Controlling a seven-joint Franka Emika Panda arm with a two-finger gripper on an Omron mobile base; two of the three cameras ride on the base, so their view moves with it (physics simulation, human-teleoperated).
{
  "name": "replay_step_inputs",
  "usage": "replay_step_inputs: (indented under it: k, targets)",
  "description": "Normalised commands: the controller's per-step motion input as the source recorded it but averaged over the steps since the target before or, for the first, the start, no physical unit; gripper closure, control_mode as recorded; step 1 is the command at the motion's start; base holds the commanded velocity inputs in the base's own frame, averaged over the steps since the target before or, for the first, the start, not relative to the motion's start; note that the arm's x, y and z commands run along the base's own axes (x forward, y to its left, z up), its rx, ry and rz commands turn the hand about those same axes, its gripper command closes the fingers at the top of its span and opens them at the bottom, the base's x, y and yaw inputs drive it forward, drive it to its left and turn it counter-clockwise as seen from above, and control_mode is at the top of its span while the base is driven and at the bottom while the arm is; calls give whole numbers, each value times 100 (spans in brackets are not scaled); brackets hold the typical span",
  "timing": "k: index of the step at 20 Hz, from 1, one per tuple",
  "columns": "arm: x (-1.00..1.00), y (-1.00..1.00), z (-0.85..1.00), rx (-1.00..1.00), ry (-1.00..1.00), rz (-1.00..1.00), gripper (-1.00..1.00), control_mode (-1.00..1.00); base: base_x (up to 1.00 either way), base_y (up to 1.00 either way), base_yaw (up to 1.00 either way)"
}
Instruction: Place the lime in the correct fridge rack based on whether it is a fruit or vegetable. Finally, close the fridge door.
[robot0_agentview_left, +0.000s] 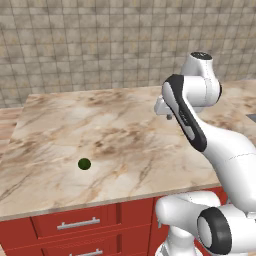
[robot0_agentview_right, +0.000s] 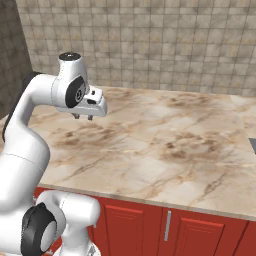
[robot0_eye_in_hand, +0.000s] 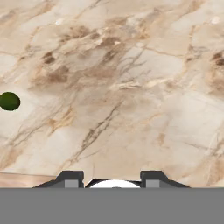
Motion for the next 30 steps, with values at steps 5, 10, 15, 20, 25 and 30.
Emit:
replay_step_inputs:
  k: [5, 10, 15, 20, 25, 30]
  targets:
    - [0, 2, 0, 2, 0, 0, -100, -100, 0, 0, 0]
    - [-7, 51, -3, 1, -1, 0, -100, -100, 0, 0, 0]
    - [-5, 98, -13, 0, 0, 10, -100, -100, 0, 0, 0]
    - [0, 100, -7, 0, 0, 15, -100, -100, 0, 0, 0]
    - [0, 100, -17, 0, 1, 15, -100, -100, 0, 0, 0]
    - [0, 85, -51, 0, 12, 17, -100, -100, 0, 0, 0]
